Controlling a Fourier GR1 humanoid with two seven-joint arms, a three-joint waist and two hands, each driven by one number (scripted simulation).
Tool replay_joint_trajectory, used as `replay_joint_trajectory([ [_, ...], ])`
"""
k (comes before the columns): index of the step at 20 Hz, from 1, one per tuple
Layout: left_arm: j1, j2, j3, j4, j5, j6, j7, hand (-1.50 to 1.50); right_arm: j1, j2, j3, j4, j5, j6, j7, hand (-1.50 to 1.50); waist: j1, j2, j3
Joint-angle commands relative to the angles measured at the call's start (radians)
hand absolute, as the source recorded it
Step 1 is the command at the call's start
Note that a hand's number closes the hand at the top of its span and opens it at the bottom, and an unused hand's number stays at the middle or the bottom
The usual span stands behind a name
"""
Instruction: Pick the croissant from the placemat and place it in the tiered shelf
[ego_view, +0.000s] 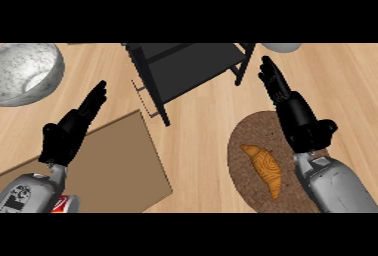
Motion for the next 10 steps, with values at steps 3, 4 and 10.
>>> replay_joint_trajectory([
  [3, 0.134, -0.04, 0.069, 0.063, 0.072, 0.036, 0.041, 0.0, 0.074, -0.196, -0.118, -0.063, -0.009, 0.132, -0.112, 1.5, -0.011, -0.027, -0.002],
  [4, 0.134, -0.04, 0.097, 0.091, 0.1, 0.044, 0.088, 0.0, 0.067, -0.243, -0.145, -0.062, -0.004, 0.164, -0.151, 1.5, -0.015, -0.026, -0.002],
  [10, 0.172, -0.099, 0.151, 0.157, 0.189, 0.057, 0.13, 0.0, 0.234, -0.437, -0.282, 0.195, 0.062, 0.192, -0.208, 1.5, -0.021, -0.02, -0.001],
])
